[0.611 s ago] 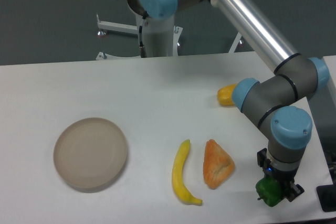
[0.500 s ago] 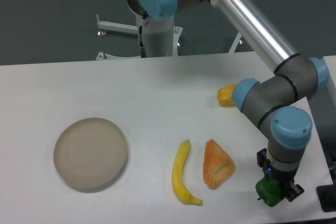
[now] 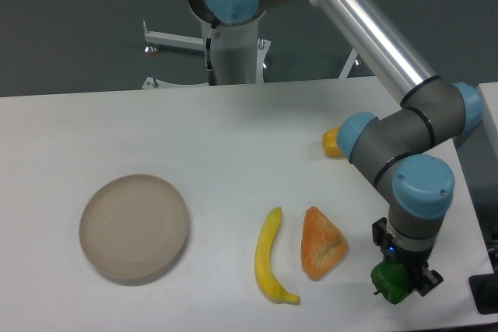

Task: Place the green pepper on the plate
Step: 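Close the gripper on the green pepper and lift it off the table, then carry the green pepper over the banana toward the beige plate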

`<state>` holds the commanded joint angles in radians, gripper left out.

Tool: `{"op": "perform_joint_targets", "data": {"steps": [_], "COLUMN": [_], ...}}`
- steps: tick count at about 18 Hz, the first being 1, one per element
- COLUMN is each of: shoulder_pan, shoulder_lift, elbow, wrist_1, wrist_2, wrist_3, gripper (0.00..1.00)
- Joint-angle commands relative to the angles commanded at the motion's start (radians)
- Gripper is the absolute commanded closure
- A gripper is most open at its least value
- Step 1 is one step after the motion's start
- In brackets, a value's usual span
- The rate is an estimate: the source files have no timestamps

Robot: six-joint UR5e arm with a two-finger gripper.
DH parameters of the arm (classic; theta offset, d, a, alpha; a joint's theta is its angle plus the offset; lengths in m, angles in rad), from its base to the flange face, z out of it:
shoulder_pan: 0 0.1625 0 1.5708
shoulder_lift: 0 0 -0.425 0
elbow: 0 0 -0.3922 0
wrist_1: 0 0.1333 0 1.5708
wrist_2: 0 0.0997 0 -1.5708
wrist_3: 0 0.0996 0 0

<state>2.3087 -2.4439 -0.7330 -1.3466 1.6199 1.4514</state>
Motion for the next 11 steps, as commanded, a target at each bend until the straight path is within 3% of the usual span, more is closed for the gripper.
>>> {"op": "perform_joint_targets", "data": {"steps": [4, 8, 11], "shoulder_pan": [-0.055, -0.143, -0.224], "shoulder_lift": [0.117, 0.207, 0.273], "elbow": [-0.107, -0.157, -0.256], "wrist_1": [-0.055, -0.17, -0.17], "wrist_2": [-0.002, -0.011, -0.109], "wrist_3": [-0.149, -0.32, -0.491], "gripper": [0.42, 0.41, 0.41]}}
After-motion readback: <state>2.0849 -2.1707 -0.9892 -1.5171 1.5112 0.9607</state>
